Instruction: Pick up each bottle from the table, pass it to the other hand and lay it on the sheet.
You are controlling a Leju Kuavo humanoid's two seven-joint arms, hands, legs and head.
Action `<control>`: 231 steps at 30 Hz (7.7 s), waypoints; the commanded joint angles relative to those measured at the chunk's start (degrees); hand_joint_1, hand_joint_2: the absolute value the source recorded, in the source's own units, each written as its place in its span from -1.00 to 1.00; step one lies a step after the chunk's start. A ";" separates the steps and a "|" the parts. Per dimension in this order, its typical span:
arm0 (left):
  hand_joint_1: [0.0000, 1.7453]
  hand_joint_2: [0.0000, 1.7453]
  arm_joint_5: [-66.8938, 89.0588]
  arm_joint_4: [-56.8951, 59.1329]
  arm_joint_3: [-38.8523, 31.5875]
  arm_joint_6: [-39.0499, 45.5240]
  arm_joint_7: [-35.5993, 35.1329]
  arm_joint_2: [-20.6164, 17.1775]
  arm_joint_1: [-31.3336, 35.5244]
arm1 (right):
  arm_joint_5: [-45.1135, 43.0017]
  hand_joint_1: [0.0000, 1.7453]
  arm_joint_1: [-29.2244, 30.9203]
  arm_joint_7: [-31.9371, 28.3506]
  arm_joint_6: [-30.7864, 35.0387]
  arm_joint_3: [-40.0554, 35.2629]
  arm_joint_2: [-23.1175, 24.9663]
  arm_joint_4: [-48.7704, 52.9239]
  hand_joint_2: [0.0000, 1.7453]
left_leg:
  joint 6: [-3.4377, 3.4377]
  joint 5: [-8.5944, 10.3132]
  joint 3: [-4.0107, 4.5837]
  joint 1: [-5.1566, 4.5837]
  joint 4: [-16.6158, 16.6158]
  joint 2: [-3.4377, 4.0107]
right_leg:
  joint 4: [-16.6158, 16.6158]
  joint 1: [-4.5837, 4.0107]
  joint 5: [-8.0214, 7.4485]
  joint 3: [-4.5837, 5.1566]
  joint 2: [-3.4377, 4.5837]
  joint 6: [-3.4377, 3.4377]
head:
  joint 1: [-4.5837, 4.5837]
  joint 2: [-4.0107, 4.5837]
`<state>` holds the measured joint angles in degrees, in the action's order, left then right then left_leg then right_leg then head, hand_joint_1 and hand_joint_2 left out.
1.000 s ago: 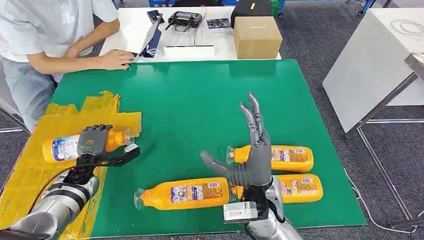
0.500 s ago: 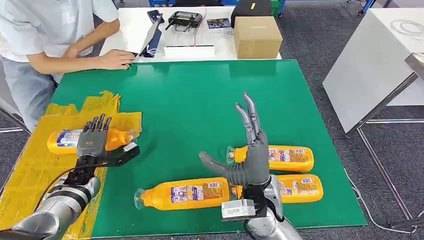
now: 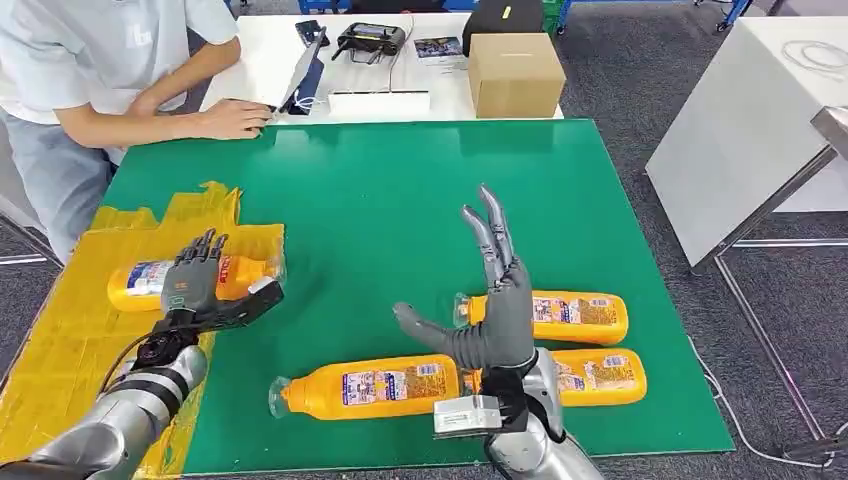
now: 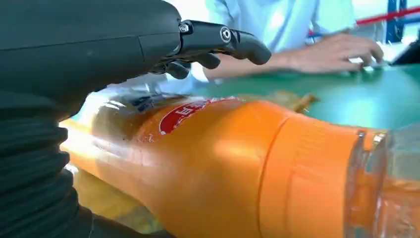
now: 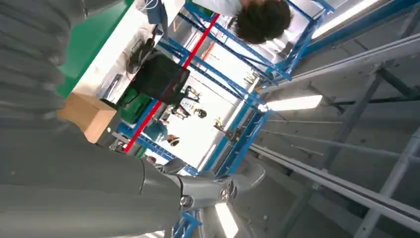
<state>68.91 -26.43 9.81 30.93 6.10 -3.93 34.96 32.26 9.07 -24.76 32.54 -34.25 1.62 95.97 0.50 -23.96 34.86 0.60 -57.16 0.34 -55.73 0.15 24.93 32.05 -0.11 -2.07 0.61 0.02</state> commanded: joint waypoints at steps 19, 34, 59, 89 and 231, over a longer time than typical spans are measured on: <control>-1.00 1.00 -10.97 -41.19 -4.09 9.07 10.72 3.09 -17.48 | 5.62 -1.00 -0.13 2.69 -2.71 -0.44 -1.78 -2.35 1.00 | 0.00 -0.09 -0.10 0.01 0.04 0.07 | 0.06 -0.06 0.05 -0.05 0.06 0.00 | 0.02 0.00; -1.00 1.00 -38.47 -50.80 -4.52 -6.36 17.49 6.22 -21.63 | 21.16 -1.00 7.41 9.64 -25.68 -16.34 -15.01 -15.10 1.00 | 0.03 -0.08 -0.14 0.01 0.06 0.03 | 0.14 -0.05 0.02 -0.15 0.05 -0.02 | 0.00 0.00; -1.00 1.00 -41.44 -49.87 -2.71 -7.35 19.48 7.22 -22.64 | 22.76 -1.00 10.94 13.44 -28.44 -21.49 -20.33 -18.14 1.00 | 0.01 -0.24 -0.49 -0.05 0.07 0.00 | 0.14 0.01 0.18 -0.48 0.03 0.02 | 0.02 0.00; -1.00 1.00 -40.73 -52.85 -2.39 -7.66 17.98 8.30 -25.78 | 34.94 -1.00 6.80 23.80 -20.75 -11.01 -8.01 -24.19 1.00 | 0.00 -0.07 -0.08 -0.03 0.04 0.06 | 0.09 -0.02 0.02 -0.04 0.05 0.00 | 0.02 0.00; -1.00 1.00 -80.41 -50.88 8.30 -41.06 11.22 6.58 -24.03 | -8.22 1.00 9.05 9.26 -19.14 6.14 3.92 -30.10 1.00 | 0.00 -0.08 -0.13 -0.03 0.01 -0.01 | 0.04 0.01 0.07 -0.10 -0.02 0.02 | 0.02 0.00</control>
<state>-9.81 -78.14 15.01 -9.39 18.19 4.83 8.49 23.82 17.22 -15.32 12.92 -25.37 6.27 66.09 0.51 -23.98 34.91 0.56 -57.18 0.39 -55.71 0.17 24.94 32.15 -0.09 -2.08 0.63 0.02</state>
